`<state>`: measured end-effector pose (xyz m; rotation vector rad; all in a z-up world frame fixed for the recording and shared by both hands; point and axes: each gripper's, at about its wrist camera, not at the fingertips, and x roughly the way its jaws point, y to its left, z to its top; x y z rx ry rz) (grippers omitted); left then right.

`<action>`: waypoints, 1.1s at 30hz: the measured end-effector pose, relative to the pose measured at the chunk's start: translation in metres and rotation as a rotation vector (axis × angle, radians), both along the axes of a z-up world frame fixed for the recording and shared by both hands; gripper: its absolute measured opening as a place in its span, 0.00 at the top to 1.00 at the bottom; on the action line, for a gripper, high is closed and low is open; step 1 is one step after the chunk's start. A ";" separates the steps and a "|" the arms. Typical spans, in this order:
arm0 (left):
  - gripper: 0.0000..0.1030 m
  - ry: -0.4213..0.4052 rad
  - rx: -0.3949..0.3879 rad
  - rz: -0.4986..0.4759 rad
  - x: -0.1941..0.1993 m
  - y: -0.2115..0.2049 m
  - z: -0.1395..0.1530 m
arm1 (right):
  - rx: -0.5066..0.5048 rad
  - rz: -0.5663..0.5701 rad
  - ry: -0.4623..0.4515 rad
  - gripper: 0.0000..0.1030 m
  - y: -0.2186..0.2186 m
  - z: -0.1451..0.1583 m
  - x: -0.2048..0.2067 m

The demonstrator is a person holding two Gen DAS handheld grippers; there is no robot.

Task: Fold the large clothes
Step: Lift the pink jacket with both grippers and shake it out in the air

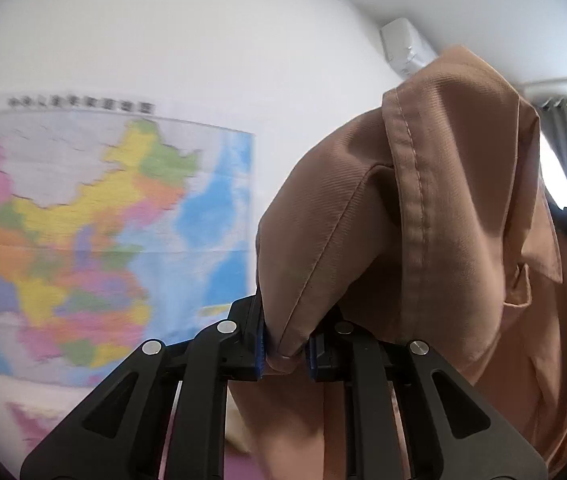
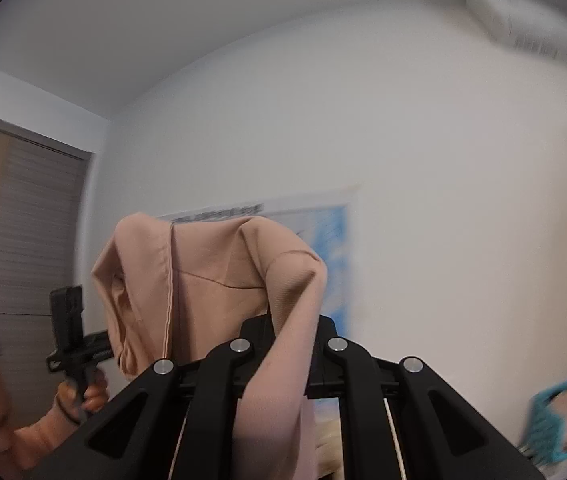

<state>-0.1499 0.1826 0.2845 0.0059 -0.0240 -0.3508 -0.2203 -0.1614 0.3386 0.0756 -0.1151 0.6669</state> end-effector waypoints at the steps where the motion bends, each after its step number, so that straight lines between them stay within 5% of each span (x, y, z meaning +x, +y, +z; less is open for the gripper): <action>1: 0.85 0.007 0.020 0.030 -0.022 0.008 0.000 | 0.013 0.062 0.032 0.92 0.003 -0.011 0.000; 7: 0.84 0.064 0.147 0.252 -0.089 0.039 -0.017 | -0.017 0.253 0.188 0.92 0.047 -0.076 0.038; 11: 0.83 0.273 0.133 0.314 -0.044 0.065 -0.055 | -0.041 0.312 0.411 0.92 0.093 -0.134 0.121; 19: 0.83 0.681 0.066 0.467 0.104 0.130 -0.188 | -0.175 0.233 0.844 0.92 0.195 -0.281 0.280; 25: 0.83 0.823 -0.009 0.501 0.164 0.165 -0.250 | -0.256 0.172 0.936 0.92 0.233 -0.324 0.333; 33: 0.83 0.875 -0.065 0.516 0.204 0.177 -0.261 | -0.208 0.140 0.960 0.93 0.239 -0.325 0.384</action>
